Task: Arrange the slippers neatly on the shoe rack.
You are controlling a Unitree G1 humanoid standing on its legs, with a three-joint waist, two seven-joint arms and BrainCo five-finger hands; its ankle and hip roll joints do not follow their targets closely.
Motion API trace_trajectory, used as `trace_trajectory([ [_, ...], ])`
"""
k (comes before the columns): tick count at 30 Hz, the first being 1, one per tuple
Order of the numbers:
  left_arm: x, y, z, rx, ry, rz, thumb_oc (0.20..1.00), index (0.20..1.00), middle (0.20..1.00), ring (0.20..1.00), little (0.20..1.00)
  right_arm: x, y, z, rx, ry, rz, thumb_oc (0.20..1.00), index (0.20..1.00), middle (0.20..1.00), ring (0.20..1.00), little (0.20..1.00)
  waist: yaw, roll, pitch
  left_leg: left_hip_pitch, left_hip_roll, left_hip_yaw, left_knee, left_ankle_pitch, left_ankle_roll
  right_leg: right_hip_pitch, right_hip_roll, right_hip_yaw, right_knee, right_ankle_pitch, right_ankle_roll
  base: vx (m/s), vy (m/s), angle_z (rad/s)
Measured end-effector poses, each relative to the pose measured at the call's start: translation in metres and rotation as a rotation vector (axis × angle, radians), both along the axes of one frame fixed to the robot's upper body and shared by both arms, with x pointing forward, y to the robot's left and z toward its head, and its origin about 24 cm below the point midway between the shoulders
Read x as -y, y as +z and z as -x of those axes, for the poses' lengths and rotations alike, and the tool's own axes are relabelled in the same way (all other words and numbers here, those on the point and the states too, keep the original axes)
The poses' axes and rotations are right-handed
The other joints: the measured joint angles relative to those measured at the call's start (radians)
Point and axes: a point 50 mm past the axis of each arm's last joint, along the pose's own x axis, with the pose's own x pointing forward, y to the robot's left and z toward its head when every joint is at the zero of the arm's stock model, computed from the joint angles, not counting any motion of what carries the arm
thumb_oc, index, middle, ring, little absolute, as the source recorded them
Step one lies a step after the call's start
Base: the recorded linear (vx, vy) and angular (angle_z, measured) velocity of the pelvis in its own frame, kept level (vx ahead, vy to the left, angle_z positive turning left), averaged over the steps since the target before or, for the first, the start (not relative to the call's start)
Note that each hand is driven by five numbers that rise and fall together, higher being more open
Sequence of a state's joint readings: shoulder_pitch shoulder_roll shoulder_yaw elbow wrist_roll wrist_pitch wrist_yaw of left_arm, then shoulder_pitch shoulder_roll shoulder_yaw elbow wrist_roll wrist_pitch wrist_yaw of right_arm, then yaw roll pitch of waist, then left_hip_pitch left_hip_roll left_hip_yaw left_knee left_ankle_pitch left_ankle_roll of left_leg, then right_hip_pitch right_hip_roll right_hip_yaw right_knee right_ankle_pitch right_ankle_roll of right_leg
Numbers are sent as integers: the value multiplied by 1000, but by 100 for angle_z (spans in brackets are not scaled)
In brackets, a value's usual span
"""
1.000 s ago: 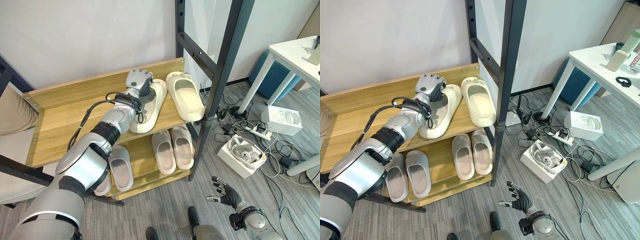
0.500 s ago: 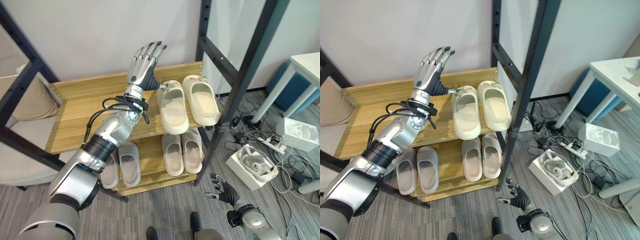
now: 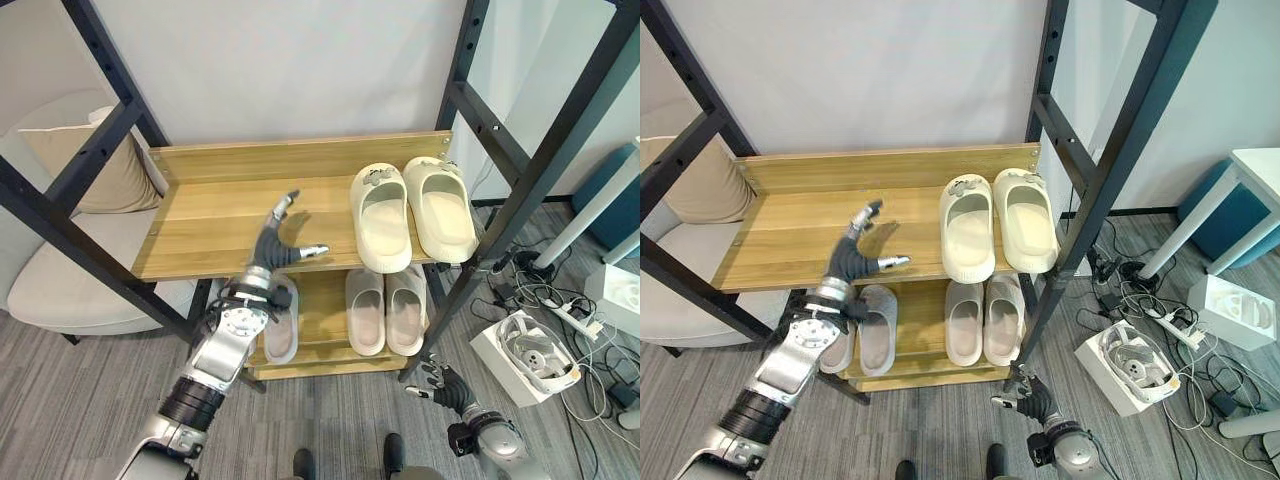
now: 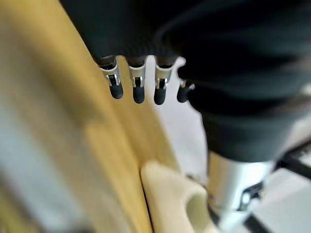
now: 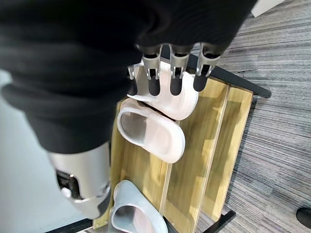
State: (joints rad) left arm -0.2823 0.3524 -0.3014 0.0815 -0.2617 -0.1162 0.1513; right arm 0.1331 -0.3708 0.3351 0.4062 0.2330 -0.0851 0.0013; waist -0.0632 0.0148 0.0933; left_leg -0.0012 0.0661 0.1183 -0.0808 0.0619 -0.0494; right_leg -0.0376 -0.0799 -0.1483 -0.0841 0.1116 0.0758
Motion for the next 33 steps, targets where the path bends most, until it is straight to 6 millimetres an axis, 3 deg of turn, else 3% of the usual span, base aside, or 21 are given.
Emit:
trace_trajectory([
  [9, 46, 1, 5, -155, -316, 330, 1000, 1000, 1000, 1000, 1000, 0, -2, 2, -30, 27, 21, 1000, 1000, 1000, 1000, 1000, -22, 14, -9, 3, 2, 3, 0, 0, 0, -2, 3, 8, -3, 2, 0, -6, 8, -2],
  [18, 49, 0, 4, -177, -313, 372, 1000, 1000, 1000, 1000, 1000, -2, -4, 4, -42, 47, 17, 1000, 1000, 1000, 1000, 1000, -27, 13, -11, 4, 1, 6, 0, 1, 0, -3, 2, 12, -3, 3, 0, 0, 0, 0],
  [27, 42, 6, -11, -114, -179, 252, 1000, 1000, 1000, 1000, 1000, -5, -9, 8, -65, 59, 22, 1000, 1000, 1000, 1000, 1000, -27, 10, -17, 3, 1, 5, 0, 2, 1, -2, 2, 10, 2, 4, 0, 0, 0, 0],
  [30, 37, 19, -10, -40, -119, 272, 1000, 1000, 1000, 1000, 1000, -5, -9, 8, -59, 48, 28, 1000, 1000, 1000, 1000, 1000, -26, 8, -17, 2, 2, 3, 0, 2, 1, -2, 3, 8, 2, 4, 0, 0, 0, 0],
  [33, 26, 55, 2, 147, -127, 299, 1000, 1000, 1000, 1000, 1000, -5, -9, 8, -58, 47, 29, 1000, 1000, 1000, 1000, 1000, -24, 7, -17, 1, 2, 1, 0, 2, 0, -1, 3, 5, 2, 3, -1, 0, 0, 0],
])
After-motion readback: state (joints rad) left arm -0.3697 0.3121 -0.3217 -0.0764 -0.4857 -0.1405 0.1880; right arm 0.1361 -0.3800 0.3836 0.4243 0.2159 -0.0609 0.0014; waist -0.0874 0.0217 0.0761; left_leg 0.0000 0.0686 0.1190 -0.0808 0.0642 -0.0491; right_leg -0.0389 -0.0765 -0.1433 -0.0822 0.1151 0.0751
